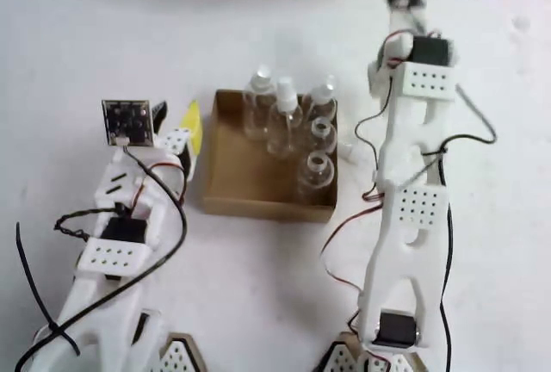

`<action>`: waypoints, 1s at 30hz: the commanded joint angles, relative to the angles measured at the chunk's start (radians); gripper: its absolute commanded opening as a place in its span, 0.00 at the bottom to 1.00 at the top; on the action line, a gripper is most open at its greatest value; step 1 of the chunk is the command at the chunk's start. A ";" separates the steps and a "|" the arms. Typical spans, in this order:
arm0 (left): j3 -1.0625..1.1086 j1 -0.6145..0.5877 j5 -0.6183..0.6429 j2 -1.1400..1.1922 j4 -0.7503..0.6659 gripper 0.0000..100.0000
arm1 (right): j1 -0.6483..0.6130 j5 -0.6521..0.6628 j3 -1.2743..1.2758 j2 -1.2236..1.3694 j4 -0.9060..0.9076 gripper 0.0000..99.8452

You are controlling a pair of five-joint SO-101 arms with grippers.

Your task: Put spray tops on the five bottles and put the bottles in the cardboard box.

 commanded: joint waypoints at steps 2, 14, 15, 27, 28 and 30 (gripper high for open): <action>-0.005 0.005 -0.012 -0.030 -0.026 0.16 | 0.002 0.006 -0.109 -0.166 0.035 0.02; -0.005 0.007 -0.012 -0.030 -0.026 0.16 | -0.024 -0.135 0.350 -0.700 0.035 0.01; -0.005 0.007 -0.012 -0.030 -0.026 0.16 | -0.027 -0.133 0.430 -0.762 0.033 0.01; -0.005 0.004 -0.012 -0.030 -0.026 0.16 | -0.140 -0.135 1.033 -1.279 -0.202 0.01; -0.005 0.004 -0.012 -0.030 -0.026 0.16 | -0.148 -0.135 1.082 -1.308 -0.236 0.01; -0.005 0.004 -0.012 -0.030 -0.026 0.16 | -0.162 -0.135 1.186 -1.365 -0.306 0.01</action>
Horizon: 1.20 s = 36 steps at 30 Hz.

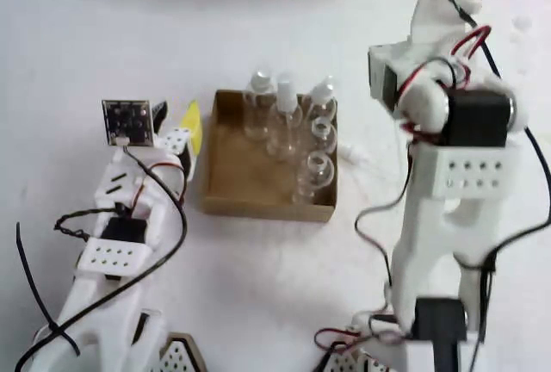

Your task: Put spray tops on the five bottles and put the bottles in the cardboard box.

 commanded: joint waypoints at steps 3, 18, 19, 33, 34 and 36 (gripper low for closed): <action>-0.005 0.004 -0.012 -0.030 -0.026 0.16 | -0.039 -0.014 0.265 -0.182 -0.226 0.01; -0.006 0.004 -0.012 -0.030 -0.026 0.16 | -0.145 -0.012 0.861 -0.585 -0.803 0.01; -0.006 0.004 -0.012 -0.030 -0.026 0.16 | -0.143 -0.012 0.862 -0.593 -0.820 0.01; -0.005 0.004 -0.012 -0.030 -0.026 0.16 | -0.176 -0.014 1.083 -0.599 -1.277 0.01; -0.005 0.004 -0.012 -0.030 -0.026 0.16 | -0.182 -0.012 1.111 -0.602 -1.314 0.01; -0.005 0.004 -0.012 -0.030 -0.026 0.16 | -0.188 -0.009 1.149 -0.604 -1.368 0.01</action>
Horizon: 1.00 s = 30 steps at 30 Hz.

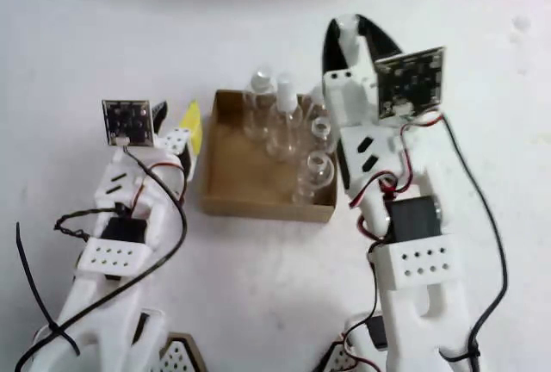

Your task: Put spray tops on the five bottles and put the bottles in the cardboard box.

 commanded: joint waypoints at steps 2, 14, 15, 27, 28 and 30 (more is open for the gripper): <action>-0.006 0.004 -0.012 -0.030 -0.026 0.16 | -0.015 -0.008 0.043 -0.021 -0.125 0.01; -0.006 0.004 -0.012 -0.030 -0.026 0.16 | -0.024 -0.054 0.063 -0.015 -0.185 0.01; -0.006 0.004 -0.012 -0.030 -0.026 0.16 | -0.025 -0.071 0.074 -0.015 -0.217 0.01; -0.008 0.004 -0.012 -0.025 -0.026 0.16 | 0.013 -0.084 0.192 -0.013 -0.440 0.01; -0.008 0.004 -0.012 -0.025 -0.026 0.16 | 0.021 -0.086 0.203 -0.013 -0.452 0.01; -0.008 0.004 -0.012 -0.024 -0.026 0.16 | 0.024 -0.086 0.226 -0.013 -0.460 0.01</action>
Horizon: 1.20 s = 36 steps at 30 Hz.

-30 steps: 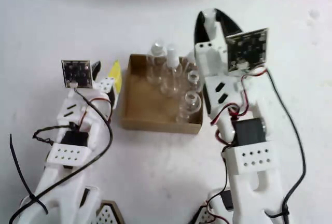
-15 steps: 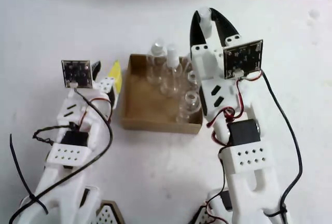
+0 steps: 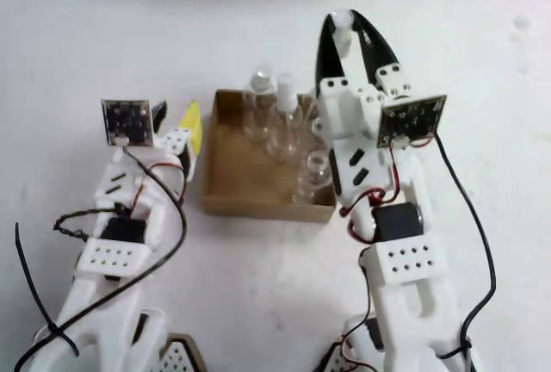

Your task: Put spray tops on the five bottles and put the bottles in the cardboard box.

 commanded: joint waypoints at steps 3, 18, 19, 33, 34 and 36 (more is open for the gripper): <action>-0.008 0.004 -0.012 -0.024 -0.026 0.16 | 0.018 -0.012 0.048 -0.012 -0.041 0.01; -0.008 0.002 -0.012 -0.025 -0.026 0.16 | 0.001 -0.014 0.052 -0.010 -0.150 0.01; -0.008 0.002 -0.012 -0.025 -0.026 0.16 | 0.001 -0.014 0.054 -0.005 -0.150 0.01; -0.009 0.002 -0.012 -0.025 -0.026 0.16 | 0.016 -0.110 0.058 0.122 -0.197 0.01; -0.009 0.002 -0.012 -0.025 -0.026 0.16 | 0.018 -0.121 0.058 0.116 -0.176 0.01; -0.009 0.002 -0.012 -0.025 -0.026 0.16 | 0.018 -0.127 0.058 0.113 -0.137 0.01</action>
